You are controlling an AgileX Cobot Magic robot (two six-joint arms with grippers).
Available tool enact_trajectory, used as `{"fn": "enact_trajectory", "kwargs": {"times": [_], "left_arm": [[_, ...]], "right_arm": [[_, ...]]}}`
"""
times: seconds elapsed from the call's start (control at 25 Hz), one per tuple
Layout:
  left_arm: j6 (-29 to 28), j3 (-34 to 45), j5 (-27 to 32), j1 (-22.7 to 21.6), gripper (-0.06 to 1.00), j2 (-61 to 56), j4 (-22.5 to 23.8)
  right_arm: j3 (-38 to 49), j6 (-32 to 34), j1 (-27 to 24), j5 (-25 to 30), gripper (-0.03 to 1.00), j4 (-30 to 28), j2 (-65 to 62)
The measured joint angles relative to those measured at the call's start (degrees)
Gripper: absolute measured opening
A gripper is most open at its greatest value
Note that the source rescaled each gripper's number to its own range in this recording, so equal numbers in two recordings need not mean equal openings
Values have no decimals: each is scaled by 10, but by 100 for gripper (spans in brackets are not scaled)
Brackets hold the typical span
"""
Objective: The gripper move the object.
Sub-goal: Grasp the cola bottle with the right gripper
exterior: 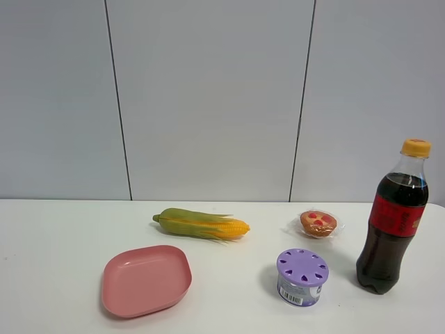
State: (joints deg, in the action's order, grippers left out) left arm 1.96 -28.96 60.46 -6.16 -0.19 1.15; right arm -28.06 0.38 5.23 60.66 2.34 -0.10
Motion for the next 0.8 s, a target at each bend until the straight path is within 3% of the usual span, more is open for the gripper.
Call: {"fn": "enact_trajectory", "kwargs": {"times": [0.8], "left_arm": [[0, 0, 0, 0, 100, 0, 0]], "right_arm": [[0, 0, 0, 0, 100, 0, 0]]}}
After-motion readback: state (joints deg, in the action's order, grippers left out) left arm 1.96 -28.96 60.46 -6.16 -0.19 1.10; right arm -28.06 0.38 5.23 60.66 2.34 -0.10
